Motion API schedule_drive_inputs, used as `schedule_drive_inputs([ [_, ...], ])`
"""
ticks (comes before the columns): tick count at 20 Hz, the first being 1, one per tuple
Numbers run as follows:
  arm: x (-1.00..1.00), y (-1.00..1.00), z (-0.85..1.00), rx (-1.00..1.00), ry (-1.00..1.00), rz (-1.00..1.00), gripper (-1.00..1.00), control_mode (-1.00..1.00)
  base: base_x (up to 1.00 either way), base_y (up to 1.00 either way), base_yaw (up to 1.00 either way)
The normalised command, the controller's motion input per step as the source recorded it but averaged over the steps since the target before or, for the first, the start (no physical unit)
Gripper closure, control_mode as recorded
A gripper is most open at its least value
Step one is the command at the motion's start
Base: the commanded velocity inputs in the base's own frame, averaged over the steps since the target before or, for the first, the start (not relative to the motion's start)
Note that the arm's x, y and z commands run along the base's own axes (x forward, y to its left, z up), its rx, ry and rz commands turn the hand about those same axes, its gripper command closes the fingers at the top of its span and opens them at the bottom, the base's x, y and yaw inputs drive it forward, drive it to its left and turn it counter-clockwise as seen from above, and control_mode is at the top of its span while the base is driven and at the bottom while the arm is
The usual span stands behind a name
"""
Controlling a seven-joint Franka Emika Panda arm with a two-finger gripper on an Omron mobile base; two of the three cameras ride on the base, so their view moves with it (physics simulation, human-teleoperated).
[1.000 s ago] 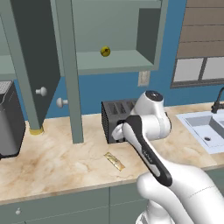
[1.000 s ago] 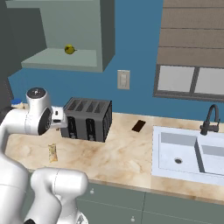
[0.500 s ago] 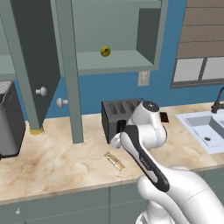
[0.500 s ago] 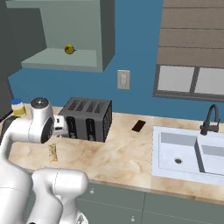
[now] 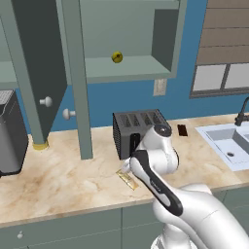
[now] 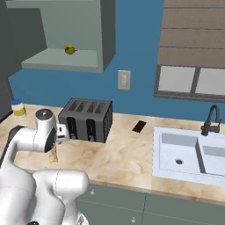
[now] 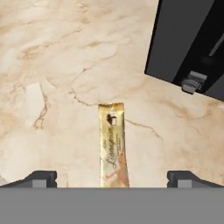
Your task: Pick the bar and honey bottle from the counter and place them in the cabinets closest to them.
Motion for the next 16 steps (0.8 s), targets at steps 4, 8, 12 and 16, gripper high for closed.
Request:
schedule_drive_inputs([
  [4,0.23,0.13,-0.46,0.0,0.0,0.02,-1.0,-1.0,0.0,0.0,0.0],
  [8,0.22,0.11,-0.43,0.0,0.0,0.02,-1.0,-1.0,0.0,0.0,0.0],
  [12,0.24,0.07,-0.41,0.0,0.0,0.01,-1.0,-1.0,0.0,0.0,0.0],
  [16,0.21,0.0,-0.39,0.0,0.01,0.0,-1.0,-1.0,0.0,0.0,0.0],
])
